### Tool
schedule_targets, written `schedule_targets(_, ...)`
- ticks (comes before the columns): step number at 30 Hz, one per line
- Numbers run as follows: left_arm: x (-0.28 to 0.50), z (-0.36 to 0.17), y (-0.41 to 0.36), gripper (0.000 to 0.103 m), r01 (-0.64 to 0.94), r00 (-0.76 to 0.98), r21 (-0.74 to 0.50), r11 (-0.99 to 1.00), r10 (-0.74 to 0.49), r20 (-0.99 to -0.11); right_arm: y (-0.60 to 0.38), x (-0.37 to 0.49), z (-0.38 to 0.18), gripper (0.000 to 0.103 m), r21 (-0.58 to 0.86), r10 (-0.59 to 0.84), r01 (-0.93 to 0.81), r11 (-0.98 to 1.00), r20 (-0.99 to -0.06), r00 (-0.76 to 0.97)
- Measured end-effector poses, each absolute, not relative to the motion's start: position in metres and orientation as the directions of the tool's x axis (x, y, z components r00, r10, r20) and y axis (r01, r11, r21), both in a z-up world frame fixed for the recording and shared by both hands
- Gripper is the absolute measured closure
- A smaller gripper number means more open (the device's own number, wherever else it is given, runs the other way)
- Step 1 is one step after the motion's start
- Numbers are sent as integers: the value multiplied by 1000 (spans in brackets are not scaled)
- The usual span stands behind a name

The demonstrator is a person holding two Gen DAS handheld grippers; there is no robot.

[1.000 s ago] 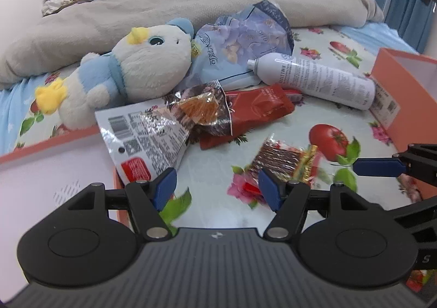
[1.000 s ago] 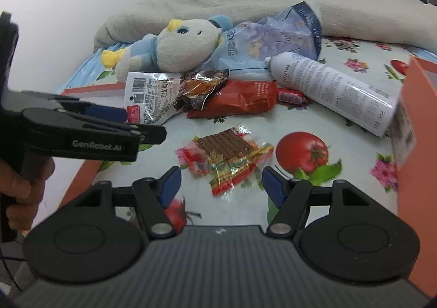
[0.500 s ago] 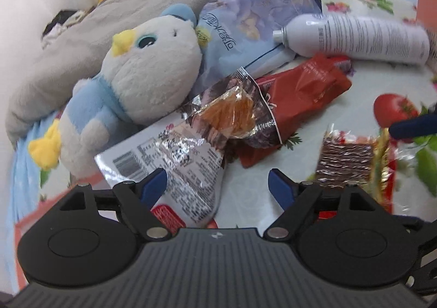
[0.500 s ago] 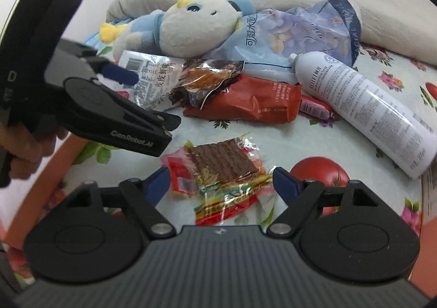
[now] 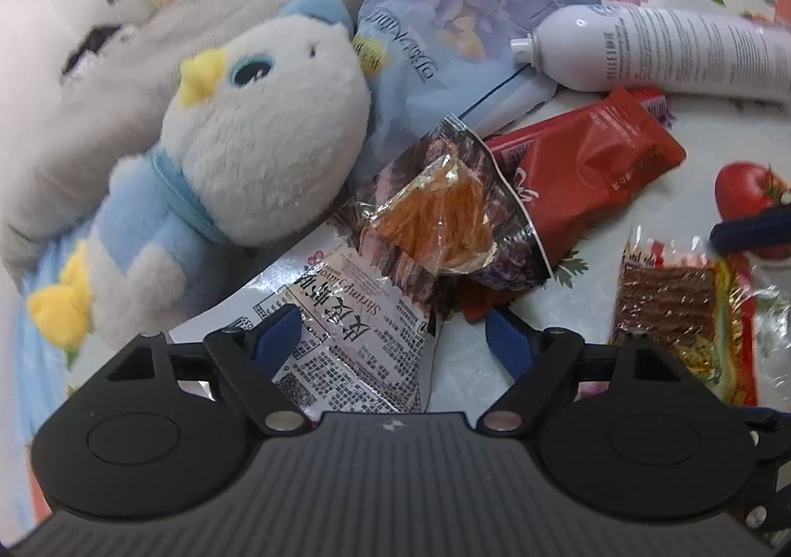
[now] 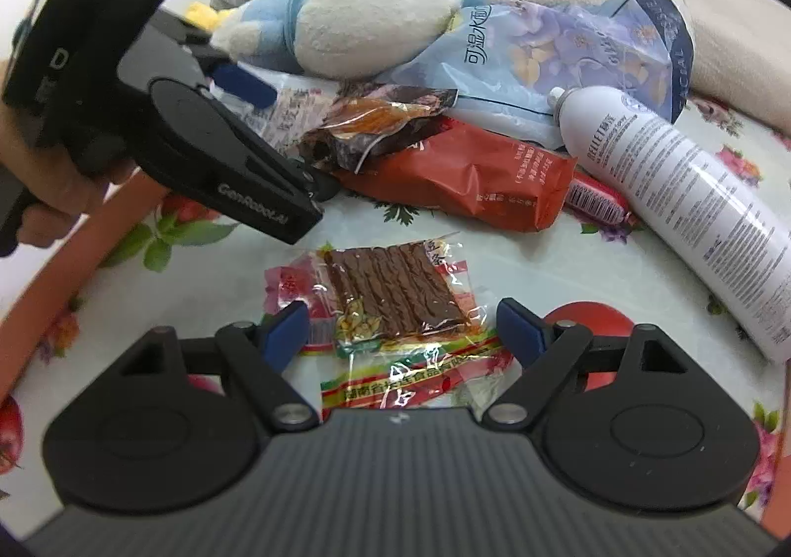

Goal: Organize snacks
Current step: 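Grasp a brown snack packet with the left tool while the right tool grasps a chocolate-strip packet, then lift both held packets and carry them over the pink-orange box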

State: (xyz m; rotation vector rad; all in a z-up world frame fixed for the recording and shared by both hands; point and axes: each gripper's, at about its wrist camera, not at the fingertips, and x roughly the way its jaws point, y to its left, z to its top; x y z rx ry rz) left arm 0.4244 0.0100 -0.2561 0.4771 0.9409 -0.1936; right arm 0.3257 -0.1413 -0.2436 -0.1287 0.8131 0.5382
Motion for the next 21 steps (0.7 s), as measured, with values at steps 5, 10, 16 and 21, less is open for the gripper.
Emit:
schedule_targets(5, 427, -256, 20, 50, 351, 552, 205, 913, -25, -833, -139, 325, -242, 20, 70, 408, -535, 842, -731, 547)
schedule_targets(10, 420, -254, 18, 70, 341, 551, 180, 922, -41, -834, -140, 328, -239, 27, 69, 413, -556, 828, -745, 523)
schedule_targets(16, 406, -247, 21, 80, 303, 554, 127, 945, -66, -830, -136, 320, -236, 36, 64, 415, -573, 817, -755, 507)
schedule_targets(21, 390, -241, 22, 83, 261, 557, 78, 962, -84, -827, -134, 306, -233, 42, 62, 409, -574, 816, -764, 499)
